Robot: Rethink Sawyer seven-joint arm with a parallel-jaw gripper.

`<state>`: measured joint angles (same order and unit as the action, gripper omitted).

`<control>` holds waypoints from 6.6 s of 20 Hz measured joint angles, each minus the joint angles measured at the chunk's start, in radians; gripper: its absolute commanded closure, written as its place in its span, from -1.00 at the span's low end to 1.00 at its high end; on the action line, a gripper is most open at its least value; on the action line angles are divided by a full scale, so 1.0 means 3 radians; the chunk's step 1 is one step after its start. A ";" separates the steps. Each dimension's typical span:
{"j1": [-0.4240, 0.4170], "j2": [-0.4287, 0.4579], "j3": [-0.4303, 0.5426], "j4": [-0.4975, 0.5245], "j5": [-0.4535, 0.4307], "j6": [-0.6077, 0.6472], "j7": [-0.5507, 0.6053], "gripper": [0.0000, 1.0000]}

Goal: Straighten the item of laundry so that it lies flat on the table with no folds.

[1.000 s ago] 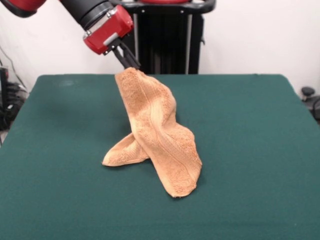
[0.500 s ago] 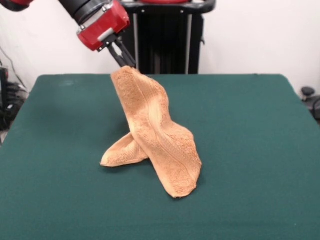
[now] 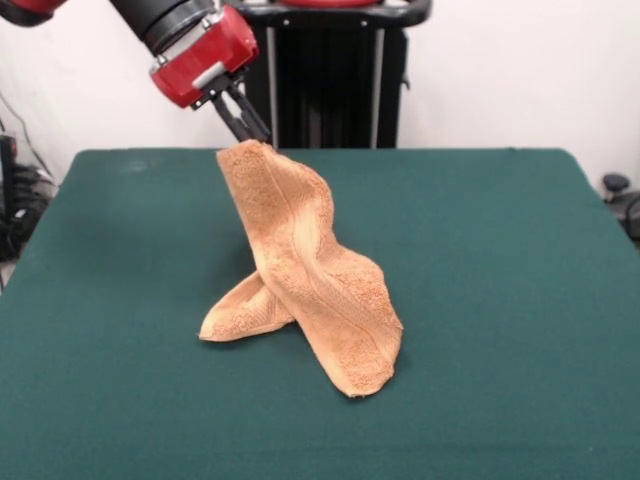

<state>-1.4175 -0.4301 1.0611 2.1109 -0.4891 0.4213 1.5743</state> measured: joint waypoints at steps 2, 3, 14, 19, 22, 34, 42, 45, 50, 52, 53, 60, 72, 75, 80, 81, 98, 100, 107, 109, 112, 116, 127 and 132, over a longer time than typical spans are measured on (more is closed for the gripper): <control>0.0007 -0.0003 0.0000 0.0000 -0.0003 0.0000 0.0000 1.00; 0.0011 -0.0003 -0.0001 0.0000 -0.0006 0.0000 0.0000 1.00; 0.0107 0.0003 -0.0004 -0.0016 -0.0010 0.0000 0.0000 1.00; 0.0145 0.0050 -0.0005 -0.0092 -0.0010 0.0000 0.0000 1.00; 0.0156 0.0091 -0.0005 -0.0139 -0.0010 0.0000 0.0000 1.00; 0.0166 0.0391 -0.0005 -0.0362 -0.0009 0.0106 0.0000 1.00; 0.0167 0.0499 -0.0006 -0.0385 -0.0015 0.0127 0.0000 1.00; 0.0166 0.0500 -0.0006 -0.0385 -0.0017 0.0127 0.0000 1.00; 0.0166 0.0500 -0.0005 -0.0385 -0.0020 0.0127 0.0000 1.00; 0.0166 0.0500 -0.0005 -0.0385 -0.0021 0.0127 0.0000 1.00; 0.0166 0.0500 -0.0005 -0.0385 -0.0021 0.0127 0.0000 1.00; 0.0166 0.0500 -0.0005 -0.0385 -0.0029 0.0127 0.0000 1.00; 0.0174 0.0498 0.0002 -0.0385 -0.0029 0.0131 0.0000 1.00; 0.0202 0.0453 0.0015 -0.0393 -0.0029 0.0190 0.0000 1.00; 0.0249 0.0441 0.0021 -0.0455 -0.0031 0.0260 0.0000 1.00; 0.0256 0.0449 0.0021 -0.0470 -0.0031 0.0264 0.0000 1.00; 0.0176 -0.0063 0.0085 -0.0250 0.0041 0.0264 0.0000 1.00; 0.0174 -0.0165 0.0101 -0.0199 0.0075 0.0265 0.0000 1.00; 0.0212 -0.0708 0.0146 0.0043 0.0248 0.0264 0.0000 1.00; 0.0226 -0.0796 0.0147 0.0070 0.0276 0.0264 0.0000 1.00; 0.0229 -0.0977 0.0157 0.0133 0.0371 0.0264 0.0000 1.00; 0.0224 -0.1140 0.0159 0.0156 0.0523 0.0264 0.0000 1.00; 0.0230 -0.1209 0.0158 0.0109 0.0705 0.0491 0.0000 1.00; 0.0247 -0.1151 0.0157 -0.0033 0.0697 0.0706 0.0000 1.00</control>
<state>-1.3433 -0.7755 1.1081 2.1009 -0.2801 0.6332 1.5743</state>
